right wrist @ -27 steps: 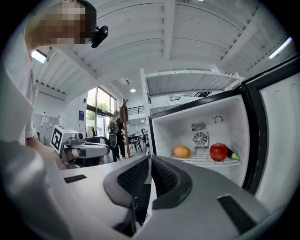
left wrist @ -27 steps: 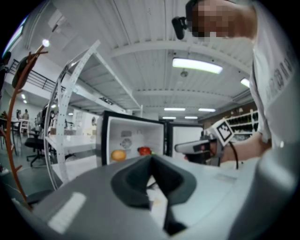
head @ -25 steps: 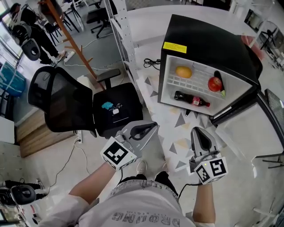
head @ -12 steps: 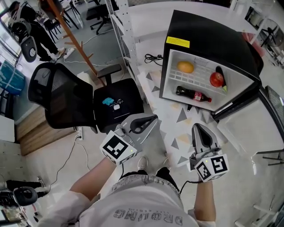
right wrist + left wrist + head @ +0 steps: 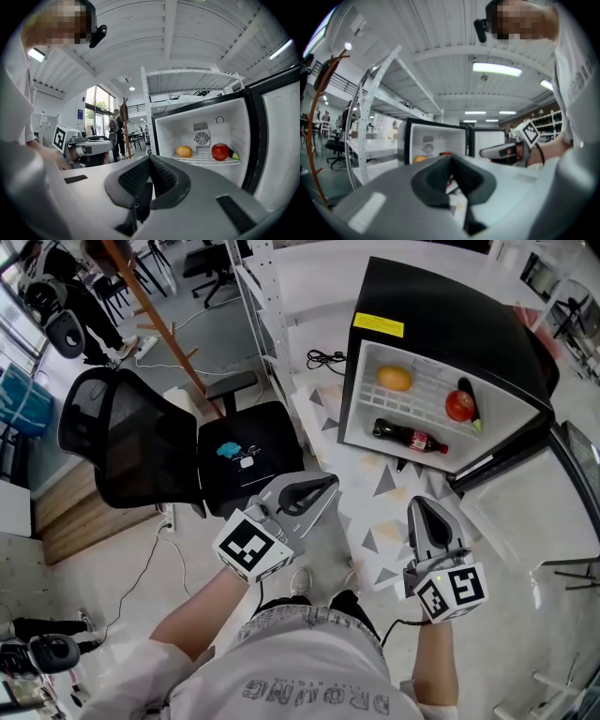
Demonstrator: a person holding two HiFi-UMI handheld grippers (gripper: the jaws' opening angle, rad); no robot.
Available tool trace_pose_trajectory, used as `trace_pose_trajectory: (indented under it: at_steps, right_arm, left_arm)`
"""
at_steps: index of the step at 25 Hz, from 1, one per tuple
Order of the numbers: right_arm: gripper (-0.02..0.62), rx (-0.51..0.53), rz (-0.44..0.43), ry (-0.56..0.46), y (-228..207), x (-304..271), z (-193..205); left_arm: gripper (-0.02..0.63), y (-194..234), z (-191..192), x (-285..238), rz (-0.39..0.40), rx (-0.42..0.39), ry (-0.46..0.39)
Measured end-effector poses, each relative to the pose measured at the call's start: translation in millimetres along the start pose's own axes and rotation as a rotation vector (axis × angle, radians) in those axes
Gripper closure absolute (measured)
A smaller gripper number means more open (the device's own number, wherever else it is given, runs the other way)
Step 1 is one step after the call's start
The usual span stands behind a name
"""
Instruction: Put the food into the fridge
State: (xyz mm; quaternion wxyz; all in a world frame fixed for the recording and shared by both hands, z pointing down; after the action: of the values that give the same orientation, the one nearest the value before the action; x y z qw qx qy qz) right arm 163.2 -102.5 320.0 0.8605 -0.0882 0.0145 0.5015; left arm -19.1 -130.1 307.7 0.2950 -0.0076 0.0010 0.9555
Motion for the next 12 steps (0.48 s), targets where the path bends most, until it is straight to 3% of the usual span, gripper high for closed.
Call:
trace_pose_trajectory:
  at_steps: [12]
  right_arm:
    - [0.594,0.003,-0.014,0.024,-1.5,-4.8,3.6]
  left_arm:
    - [0.598,-1.2,2.9,-4.2,-0.009,0.01,0.003]
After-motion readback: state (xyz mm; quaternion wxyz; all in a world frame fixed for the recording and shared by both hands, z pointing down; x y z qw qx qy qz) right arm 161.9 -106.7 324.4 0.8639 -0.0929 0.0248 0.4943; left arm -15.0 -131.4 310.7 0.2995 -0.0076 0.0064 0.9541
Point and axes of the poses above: the fingertips, and each gripper's own axes: x backward along the fingers, y to its left, z out of its underside, the point moved 4 cm from there along x, backward along the fingers, and after that the axes turned 2 degrees about -y, right-handed, at the moved point
